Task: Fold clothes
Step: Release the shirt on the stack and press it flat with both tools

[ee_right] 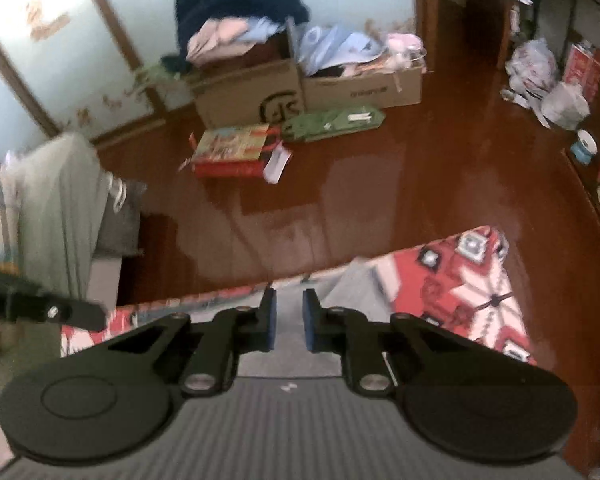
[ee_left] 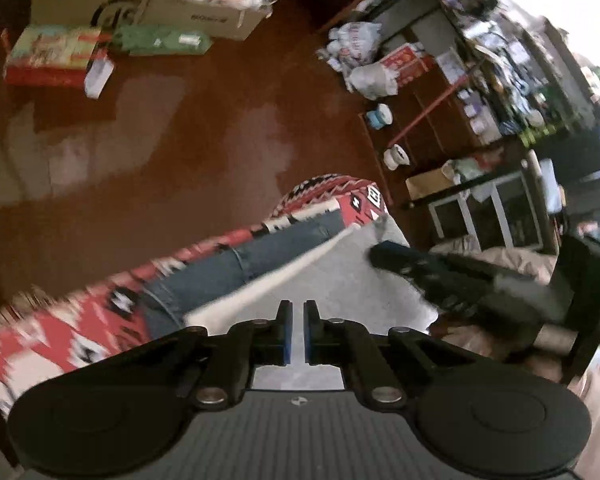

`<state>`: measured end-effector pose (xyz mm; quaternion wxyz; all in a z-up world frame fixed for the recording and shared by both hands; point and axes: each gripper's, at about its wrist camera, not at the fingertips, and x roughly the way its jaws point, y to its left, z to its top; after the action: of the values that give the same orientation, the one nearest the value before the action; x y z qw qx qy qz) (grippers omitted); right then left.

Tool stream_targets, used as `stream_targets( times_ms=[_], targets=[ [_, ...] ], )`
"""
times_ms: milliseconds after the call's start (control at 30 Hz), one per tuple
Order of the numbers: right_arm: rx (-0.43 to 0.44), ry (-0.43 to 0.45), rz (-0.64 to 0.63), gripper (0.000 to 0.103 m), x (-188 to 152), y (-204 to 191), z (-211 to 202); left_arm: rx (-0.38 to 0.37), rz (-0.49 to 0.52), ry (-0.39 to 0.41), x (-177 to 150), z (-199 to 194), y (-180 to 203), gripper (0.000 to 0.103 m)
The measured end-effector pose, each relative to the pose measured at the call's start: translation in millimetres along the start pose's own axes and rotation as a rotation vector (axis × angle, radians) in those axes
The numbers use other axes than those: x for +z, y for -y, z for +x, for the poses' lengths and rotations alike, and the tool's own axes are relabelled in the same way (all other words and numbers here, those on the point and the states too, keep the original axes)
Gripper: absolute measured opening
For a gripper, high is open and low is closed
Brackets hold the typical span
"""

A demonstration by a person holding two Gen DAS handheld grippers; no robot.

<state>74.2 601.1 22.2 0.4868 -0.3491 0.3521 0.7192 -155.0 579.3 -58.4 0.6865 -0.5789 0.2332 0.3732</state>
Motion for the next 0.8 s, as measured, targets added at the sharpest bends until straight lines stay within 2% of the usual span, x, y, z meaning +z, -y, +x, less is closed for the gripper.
stream_targets(
  times_ms=[67, 167, 300, 567, 800],
  targets=[
    [-0.033, 0.002, -0.048, 0.013, -7, -13, 9, 0.029, -0.012, 0.006, -8, 11, 0, 0.001],
    [-0.06, 0.008, -0.061, 0.013, -9, -21, 20, 0.044, -0.044, 0.033, -17, 14, -6, 0.001],
    [-0.085, 0.028, -0.083, 0.013, -7, -33, 13, 0.057, -0.081, 0.031, -21, 8, -14, 0.001],
    [0.011, 0.017, -0.119, 0.016, -38, -101, 10, 0.129, -0.102, 0.037, -21, -4, -37, 0.002],
    [0.022, 0.06, -0.096, 0.019, -53, -132, -2, 0.066, -0.046, 0.042, -21, -17, -29, 0.002]
  ],
)
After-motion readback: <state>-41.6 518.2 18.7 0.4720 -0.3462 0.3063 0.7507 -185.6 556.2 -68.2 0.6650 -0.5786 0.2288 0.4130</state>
